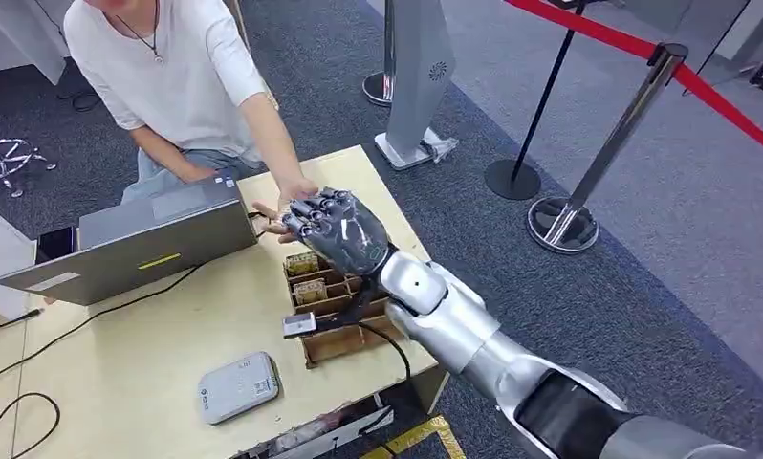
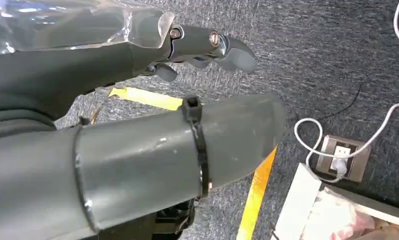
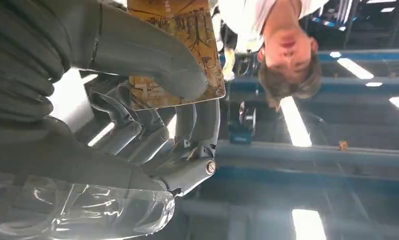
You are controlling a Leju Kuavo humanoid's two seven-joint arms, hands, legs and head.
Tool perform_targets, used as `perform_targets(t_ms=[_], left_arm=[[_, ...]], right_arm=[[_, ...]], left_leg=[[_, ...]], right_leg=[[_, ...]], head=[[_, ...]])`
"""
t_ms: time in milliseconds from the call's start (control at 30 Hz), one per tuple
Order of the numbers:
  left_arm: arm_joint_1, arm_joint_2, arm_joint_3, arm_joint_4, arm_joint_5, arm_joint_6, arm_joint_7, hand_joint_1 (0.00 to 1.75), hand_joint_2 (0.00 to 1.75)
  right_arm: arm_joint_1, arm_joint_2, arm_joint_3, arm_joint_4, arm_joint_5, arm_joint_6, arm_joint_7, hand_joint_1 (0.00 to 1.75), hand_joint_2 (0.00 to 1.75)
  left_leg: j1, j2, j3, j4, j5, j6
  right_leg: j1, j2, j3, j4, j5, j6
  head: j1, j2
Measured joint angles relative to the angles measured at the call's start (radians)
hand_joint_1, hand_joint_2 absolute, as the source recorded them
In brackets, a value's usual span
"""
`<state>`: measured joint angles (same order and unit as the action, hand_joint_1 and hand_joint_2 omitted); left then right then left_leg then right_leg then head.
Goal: Pass the card to the sensor for recognition and then transmit it.
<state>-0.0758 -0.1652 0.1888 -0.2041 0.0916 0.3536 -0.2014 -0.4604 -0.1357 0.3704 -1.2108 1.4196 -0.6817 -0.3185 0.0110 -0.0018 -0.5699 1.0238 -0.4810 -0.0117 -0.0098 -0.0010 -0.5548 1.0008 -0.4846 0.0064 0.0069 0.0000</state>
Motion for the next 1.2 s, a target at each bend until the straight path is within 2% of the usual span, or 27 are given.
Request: perform_targets(t_ms=[167,433,567,767,833,900,933,967,1200], left_arm=[[-0.001,0.000,0.000,0.000,0.000,0.007,0.006,0.00,0.00],[0.000,0.000,0.000,0.000,0.003,0.013,0.010,0.00,0.00],[0.000,0.000,0.000,0.000,0.003,0.012,0.006,0.00,0.00],[0.000,0.000,0.000,0.000,0.005,0.012,0.002,0.00,0.00],[0.002,0.000,0.000,0.000,0.006,0.012,0.000,0.00,0.00],[0.003,0.000,0.001,0.000,-0.002,0.012,0.000,0.00,0.00],[0.004,0.000,0.002,0.000,-0.003,0.011,0.000,0.00,0.00],[0.004,0.000,0.003,0.000,-0.004,0.011,0.000,0.00,0.00],[0.003,0.000,0.005,0.000,-0.002,0.011,-0.004,0.00,0.00]], right_arm=[[-0.007,0.051,-0.035,-0.017,0.077,0.000,0.005,1.75,1.75],[-0.028,0.105,-0.032,-0.018,0.052,0.000,0.002,1.75,1.75],[-0.045,0.111,0.002,0.011,0.006,0.000,0.042,1.75,1.75],[-0.049,0.115,0.010,0.026,0.004,0.000,0.030,1.75,1.75],[-0.058,0.129,0.011,0.071,0.018,0.000,-0.012,1.75,1.75],[-0.059,0.133,0.011,0.085,0.018,0.000,0.000,1.75,1.75],[-0.060,0.134,0.012,0.092,0.014,0.000,0.001,0.05,1.75],[-0.064,0.134,0.012,0.102,0.012,0.000,-0.003,0.00,1.75],[-0.089,0.149,-0.009,0.175,0.014,0.000,-0.043,0.00,1.75]], left_leg=[[0.000,0.000,0.000,0.000,0.000,0.000],[0.000,0.000,0.000,0.000,0.000,0.000],[0.000,0.000,0.000,0.000,0.000,0.000],[0.000,0.000,0.000,0.000,0.000,0.000],[0.000,0.000,0.000,0.000,0.000,0.000],[0.000,0.000,0.000,0.000,0.000,0.000],[0.000,0.000,0.000,0.000,0.000,0.000],[0.000,0.000,0.000,0.000,0.000,0.000],[0.000,0.000,0.000,0.000,0.000,0.000]], right_leg=[[0.000,0.000,0.000,0.000,0.000,0.000],[0.000,0.000,0.000,0.000,0.000,0.000],[0.000,0.000,0.000,0.000,0.000,0.000],[0.000,0.000,0.000,0.000,0.000,0.000],[0.000,0.000,0.000,0.000,0.000,0.000],[0.000,0.000,0.000,0.000,0.000,0.000],[0.000,0.000,0.000,0.000,0.000,0.000],[0.000,0.000,0.000,0.000,0.000,0.000],[0.000,0.000,0.000,0.000,0.000,0.000]], head=[[0.000,0.000],[0.000,0.000],[0.000,0.000],[0.000,0.000],[0.000,0.000],[0.000,0.000],[0.000,0.000],[0.000,0.000],[0.000,0.000]])
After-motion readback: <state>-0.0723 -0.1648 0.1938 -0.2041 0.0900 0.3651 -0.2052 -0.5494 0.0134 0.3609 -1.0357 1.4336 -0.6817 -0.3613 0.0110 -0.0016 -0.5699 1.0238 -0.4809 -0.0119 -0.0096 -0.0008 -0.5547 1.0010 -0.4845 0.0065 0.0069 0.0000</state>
